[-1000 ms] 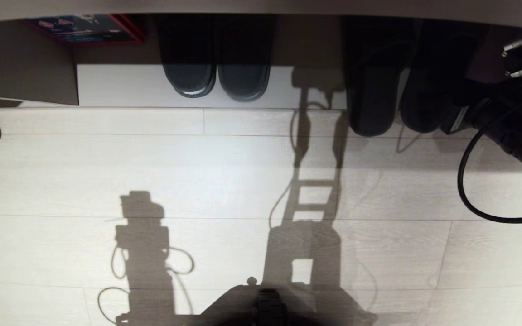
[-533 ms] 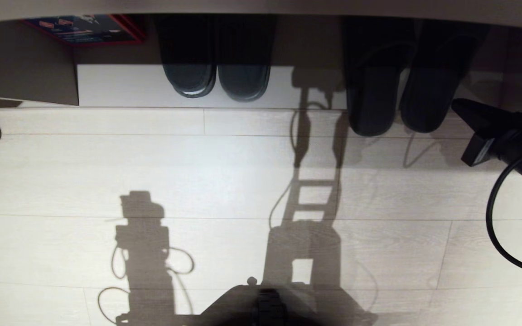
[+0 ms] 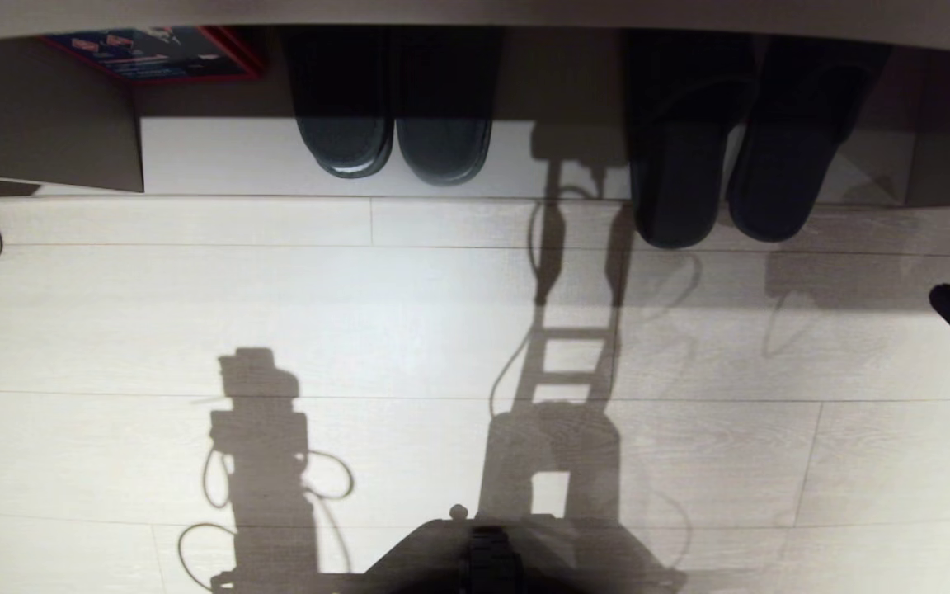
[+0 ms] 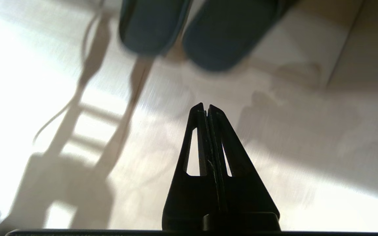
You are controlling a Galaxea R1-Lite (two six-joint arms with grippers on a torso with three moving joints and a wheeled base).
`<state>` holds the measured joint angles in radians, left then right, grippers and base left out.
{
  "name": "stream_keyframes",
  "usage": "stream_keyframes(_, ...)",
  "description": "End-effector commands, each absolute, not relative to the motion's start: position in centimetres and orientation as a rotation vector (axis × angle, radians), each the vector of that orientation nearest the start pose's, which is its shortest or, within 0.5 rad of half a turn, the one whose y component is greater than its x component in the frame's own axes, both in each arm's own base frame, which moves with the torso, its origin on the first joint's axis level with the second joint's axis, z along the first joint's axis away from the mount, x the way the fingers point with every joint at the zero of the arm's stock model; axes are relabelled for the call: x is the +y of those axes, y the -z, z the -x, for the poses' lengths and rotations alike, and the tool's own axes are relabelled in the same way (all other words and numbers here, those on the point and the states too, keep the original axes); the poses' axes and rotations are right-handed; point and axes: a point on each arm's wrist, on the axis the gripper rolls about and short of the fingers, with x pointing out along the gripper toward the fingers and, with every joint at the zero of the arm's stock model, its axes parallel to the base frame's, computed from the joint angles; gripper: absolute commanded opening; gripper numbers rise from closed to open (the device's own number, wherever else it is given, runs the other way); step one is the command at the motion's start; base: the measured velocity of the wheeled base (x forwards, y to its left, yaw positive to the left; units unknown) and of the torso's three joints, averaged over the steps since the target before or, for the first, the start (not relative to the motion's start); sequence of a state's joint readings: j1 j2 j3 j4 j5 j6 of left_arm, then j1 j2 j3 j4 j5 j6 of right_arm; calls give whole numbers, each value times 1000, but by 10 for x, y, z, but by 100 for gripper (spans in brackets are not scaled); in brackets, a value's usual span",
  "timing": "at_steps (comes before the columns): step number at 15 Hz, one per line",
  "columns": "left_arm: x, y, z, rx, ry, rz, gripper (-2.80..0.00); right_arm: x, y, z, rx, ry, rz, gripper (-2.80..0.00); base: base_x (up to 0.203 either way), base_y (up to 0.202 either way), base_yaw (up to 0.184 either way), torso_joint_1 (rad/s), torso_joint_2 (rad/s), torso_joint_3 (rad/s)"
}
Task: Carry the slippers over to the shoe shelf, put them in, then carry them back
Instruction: Pick up the slippers in the shoe cabinet
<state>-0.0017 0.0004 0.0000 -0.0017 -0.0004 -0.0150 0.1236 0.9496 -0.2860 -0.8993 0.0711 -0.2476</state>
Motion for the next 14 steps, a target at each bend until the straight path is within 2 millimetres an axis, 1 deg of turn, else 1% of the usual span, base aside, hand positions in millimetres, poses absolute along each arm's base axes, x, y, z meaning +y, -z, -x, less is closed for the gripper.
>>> stream_keyframes(1, 0, -76, 23, -3, 0, 20, -280, 12, -215, -80, -300, -161, 224, -280, 0, 0, 0, 0, 0, 0)
stream_keyframes(3, 0, -76, 23, -3, -2, 21, -280, 9, -206, -61, -278, -166, 213, -280, 0, 0, 0, 0, 0, 0)
stream_keyframes(5, 0, -76, 23, -2, -2, 23, -280, 6, -196, -36, -281, -162, 208, -280, 0, 0, 0, 0, 0, 0)
stream_keyframes(8, 0, -76, 23, -2, -5, 29, -280, 1, -173, -3, -258, -103, 182, -280, 0, 0, 0, 0, 0, 0)
stream_keyframes(11, 0, -76, 23, -2, -5, 28, -280, 1, -148, 15, -256, -37, 164, -280, 0, 0, 0, 0, 0, 0)
stream_keyframes(14, 0, -76, 23, -2, -5, 28, -280, 2, -122, 30, -232, -74, 129, -280, 0, 0, 0, 0, 0, 0)
